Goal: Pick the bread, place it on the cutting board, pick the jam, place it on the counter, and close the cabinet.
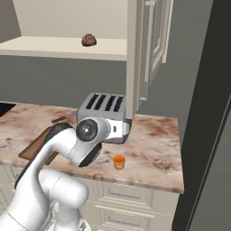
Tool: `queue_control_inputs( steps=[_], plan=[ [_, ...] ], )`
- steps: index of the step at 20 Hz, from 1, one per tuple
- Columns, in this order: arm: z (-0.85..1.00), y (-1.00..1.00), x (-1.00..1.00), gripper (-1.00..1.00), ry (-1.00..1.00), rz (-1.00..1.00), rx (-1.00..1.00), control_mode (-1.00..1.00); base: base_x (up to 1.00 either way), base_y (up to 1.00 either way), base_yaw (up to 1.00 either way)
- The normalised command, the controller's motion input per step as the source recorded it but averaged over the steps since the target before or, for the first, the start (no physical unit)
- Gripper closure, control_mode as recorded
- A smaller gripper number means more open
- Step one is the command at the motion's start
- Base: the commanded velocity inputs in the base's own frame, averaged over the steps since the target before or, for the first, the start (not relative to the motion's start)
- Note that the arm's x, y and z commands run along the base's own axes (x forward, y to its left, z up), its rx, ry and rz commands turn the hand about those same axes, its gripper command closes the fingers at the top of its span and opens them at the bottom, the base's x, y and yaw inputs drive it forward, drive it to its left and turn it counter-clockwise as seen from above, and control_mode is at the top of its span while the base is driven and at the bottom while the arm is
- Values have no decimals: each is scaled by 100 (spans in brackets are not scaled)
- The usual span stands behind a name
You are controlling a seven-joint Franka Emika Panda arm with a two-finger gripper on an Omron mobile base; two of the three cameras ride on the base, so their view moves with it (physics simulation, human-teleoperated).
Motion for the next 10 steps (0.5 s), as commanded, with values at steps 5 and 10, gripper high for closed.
queue_control_inputs(
  steps=[5,10],
  plan=[
    [59,37,-39,-100,-4,0,0,-100,0,0,0],
    [60,35,-40,-100,-4,-2,0,-100,0,0,0]
  ],
)
